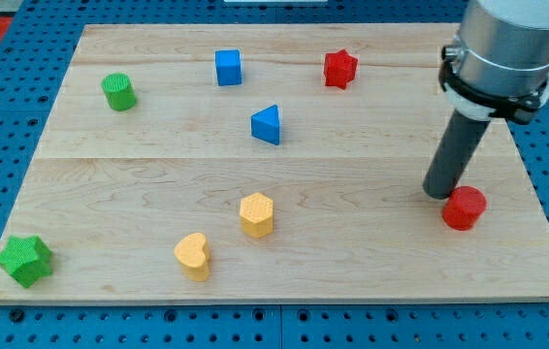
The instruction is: Slide the red circle to the bottom right
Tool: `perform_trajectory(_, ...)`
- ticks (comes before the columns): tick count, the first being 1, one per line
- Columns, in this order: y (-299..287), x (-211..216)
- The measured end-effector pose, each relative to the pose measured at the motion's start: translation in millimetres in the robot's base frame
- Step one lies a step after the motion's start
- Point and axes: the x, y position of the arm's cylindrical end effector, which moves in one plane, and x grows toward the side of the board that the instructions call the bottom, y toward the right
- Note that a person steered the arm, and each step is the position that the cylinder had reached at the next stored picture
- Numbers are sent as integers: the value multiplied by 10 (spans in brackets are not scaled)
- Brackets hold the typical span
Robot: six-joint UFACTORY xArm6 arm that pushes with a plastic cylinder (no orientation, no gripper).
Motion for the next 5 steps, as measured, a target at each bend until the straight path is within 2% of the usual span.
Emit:
perform_trajectory(2,31,9)
perform_trajectory(3,196,209)
perform_trajectory(5,213,43)
